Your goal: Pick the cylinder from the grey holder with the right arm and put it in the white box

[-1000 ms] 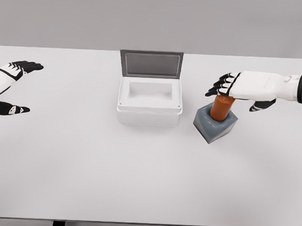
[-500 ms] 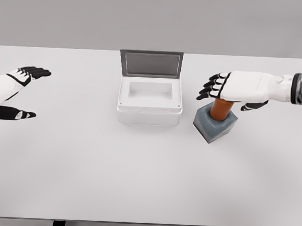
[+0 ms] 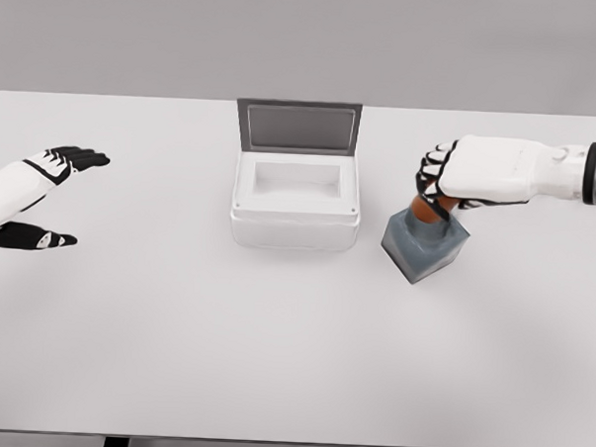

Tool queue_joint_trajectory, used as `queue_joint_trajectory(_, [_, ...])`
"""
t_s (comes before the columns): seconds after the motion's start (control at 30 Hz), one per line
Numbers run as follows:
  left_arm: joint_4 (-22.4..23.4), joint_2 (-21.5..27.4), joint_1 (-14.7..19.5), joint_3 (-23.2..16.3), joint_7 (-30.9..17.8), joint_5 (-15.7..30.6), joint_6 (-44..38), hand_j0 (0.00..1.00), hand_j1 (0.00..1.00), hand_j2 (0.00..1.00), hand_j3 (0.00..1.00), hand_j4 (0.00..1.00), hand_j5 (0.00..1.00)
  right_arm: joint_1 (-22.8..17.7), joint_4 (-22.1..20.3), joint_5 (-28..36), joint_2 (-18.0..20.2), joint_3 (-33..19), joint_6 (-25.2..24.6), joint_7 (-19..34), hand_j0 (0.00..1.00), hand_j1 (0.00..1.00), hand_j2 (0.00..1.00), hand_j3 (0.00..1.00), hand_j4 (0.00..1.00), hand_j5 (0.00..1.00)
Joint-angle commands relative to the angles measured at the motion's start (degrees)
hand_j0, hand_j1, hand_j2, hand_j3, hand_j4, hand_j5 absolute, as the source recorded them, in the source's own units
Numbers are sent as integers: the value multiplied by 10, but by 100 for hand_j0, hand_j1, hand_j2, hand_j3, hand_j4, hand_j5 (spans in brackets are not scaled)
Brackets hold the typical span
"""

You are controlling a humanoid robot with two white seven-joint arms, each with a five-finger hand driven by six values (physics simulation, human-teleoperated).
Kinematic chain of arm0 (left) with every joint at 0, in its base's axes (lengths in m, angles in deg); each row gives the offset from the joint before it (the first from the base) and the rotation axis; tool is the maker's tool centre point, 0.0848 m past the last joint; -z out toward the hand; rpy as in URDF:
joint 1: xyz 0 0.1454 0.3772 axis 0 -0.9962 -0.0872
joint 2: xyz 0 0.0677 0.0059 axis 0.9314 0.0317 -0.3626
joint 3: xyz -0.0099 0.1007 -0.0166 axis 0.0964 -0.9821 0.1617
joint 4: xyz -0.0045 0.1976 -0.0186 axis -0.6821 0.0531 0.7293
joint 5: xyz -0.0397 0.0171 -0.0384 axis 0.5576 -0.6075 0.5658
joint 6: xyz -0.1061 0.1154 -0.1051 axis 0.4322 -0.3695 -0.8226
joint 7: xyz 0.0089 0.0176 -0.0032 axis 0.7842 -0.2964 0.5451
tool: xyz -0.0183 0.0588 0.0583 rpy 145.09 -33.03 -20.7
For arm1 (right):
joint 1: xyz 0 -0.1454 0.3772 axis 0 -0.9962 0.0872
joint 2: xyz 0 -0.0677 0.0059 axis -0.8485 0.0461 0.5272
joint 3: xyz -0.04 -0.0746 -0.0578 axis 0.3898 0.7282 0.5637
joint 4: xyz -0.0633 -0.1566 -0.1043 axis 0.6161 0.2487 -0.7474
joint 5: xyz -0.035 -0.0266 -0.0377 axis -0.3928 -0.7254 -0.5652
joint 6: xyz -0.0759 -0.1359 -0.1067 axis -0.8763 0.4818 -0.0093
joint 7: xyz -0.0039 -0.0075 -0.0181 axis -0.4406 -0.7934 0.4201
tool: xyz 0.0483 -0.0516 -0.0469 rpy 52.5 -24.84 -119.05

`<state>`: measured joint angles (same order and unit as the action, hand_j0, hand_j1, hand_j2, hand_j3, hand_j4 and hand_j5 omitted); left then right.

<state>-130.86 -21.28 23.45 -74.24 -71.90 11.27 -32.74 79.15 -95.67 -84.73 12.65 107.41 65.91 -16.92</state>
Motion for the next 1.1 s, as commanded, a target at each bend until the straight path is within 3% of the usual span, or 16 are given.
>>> queue_joint_trajectory(0.0, [0,1,0,0,2,4,0,100,100,100,100,100,100,0,1,4,3,-23,-2,0,11,11,11,11,11,11])
queue_joint_trajectory(0.1, [0,1,-3,0,2,4,0,100,100,100,100,100,100,14,12,4,-17,-22,-2,0,11,11,11,11,11,11])
queue_joint_trajectory(0.2, [0,1,-3,0,2,4,0,100,100,100,100,100,100,43,52,2,-72,-12,-2,0,11,11,11,11,11,11])
queue_joint_trajectory(0.3, [1,1,-3,0,2,4,0,100,100,100,100,100,100,59,70,1,-99,-8,-2,0,11,11,11,11,11,11])
queue_joint_trajectory(0.4, [1,1,-3,0,2,4,0,100,100,100,100,100,100,86,91,1,-123,24,-2,0,10,10,10,10,10,10])
queue_joint_trajectory(0.57, [1,1,-3,0,2,4,0,100,100,100,100,100,100,97,129,-3,-175,49,-2,0,9,9,9,9,9,9])
queue_joint_trajectory(0.8, [1,1,-3,0,2,4,0,100,100,100,100,100,100,122,160,-5,-201,86,-2,0,9,9,9,9,9,9])
queue_joint_trajectory(1.07, [1,1,-3,0,2,4,0,100,100,100,100,100,100,127,175,-17,-208,87,-2,0,9,9,9,9,9,9])
